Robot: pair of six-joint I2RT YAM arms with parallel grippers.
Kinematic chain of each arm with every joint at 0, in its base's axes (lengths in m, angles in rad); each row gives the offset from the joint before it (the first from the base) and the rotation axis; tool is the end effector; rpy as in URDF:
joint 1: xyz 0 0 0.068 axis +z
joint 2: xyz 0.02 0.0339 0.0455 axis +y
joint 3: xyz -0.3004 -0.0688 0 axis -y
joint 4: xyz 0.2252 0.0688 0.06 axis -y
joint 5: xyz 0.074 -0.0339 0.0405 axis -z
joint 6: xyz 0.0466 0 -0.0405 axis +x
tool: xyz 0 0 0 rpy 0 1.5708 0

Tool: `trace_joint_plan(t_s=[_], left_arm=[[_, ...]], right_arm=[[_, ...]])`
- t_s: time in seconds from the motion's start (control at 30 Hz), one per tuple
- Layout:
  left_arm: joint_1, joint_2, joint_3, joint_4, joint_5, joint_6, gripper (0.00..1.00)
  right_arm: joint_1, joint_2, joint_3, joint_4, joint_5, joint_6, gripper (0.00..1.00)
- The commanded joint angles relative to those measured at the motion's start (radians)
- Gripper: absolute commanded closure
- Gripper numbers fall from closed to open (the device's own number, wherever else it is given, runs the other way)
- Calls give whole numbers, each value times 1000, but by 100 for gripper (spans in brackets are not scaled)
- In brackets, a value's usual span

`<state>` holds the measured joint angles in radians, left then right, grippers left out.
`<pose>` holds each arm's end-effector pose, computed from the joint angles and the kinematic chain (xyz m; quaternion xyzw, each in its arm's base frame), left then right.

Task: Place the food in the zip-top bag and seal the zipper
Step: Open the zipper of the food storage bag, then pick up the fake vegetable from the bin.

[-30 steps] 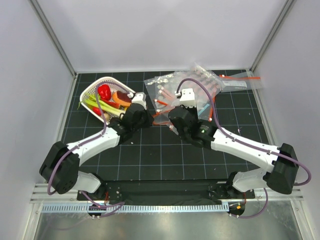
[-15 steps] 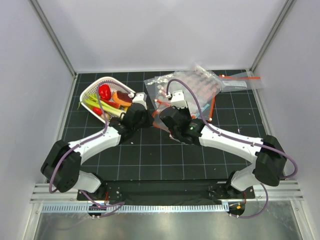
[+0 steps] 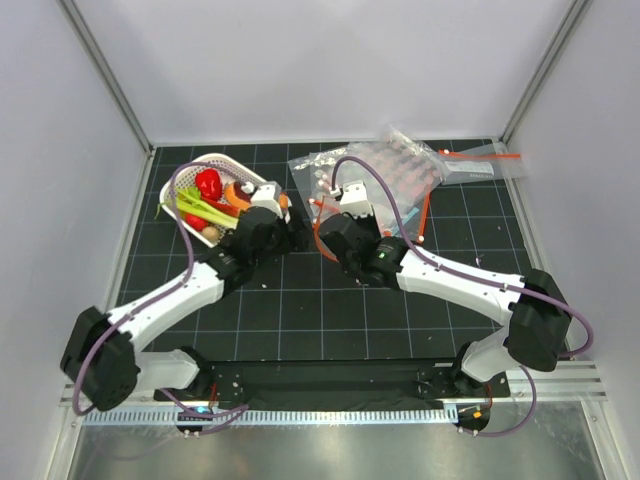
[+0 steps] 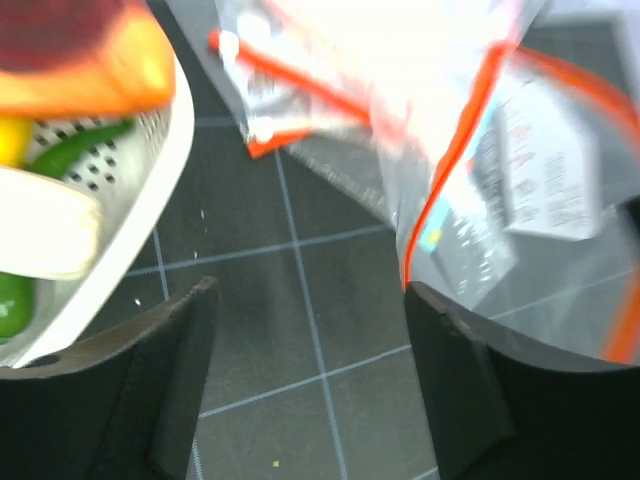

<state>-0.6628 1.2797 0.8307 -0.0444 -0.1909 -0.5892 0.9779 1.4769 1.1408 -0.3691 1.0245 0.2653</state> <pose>0.2168 -0.1580 0.3008 -0.0174 0.8557 -0.2329 0.4618 0.2001 0.2257 0.3313 -0.0833 0.8133 -0.1488 0.5563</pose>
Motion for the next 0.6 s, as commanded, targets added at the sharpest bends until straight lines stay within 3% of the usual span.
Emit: trace_joint_plan(t_s=[0.0,0.23,0.4,0.57], left_arm=[[0,-132,-15,-25,-77,17,21],[26,-240,-34,-83,-225,-4,1],[175,-215,-41,-127,-200,-113,0],[242,-181,-48,-169,-254,-211,1]], right_arm=[[-2,-38,37,9,17,15,99],[-4,-38,34,12,11,22,99],[-4,-43,36,10,5,23,99],[-2,-43,33,16,5,23,99]])
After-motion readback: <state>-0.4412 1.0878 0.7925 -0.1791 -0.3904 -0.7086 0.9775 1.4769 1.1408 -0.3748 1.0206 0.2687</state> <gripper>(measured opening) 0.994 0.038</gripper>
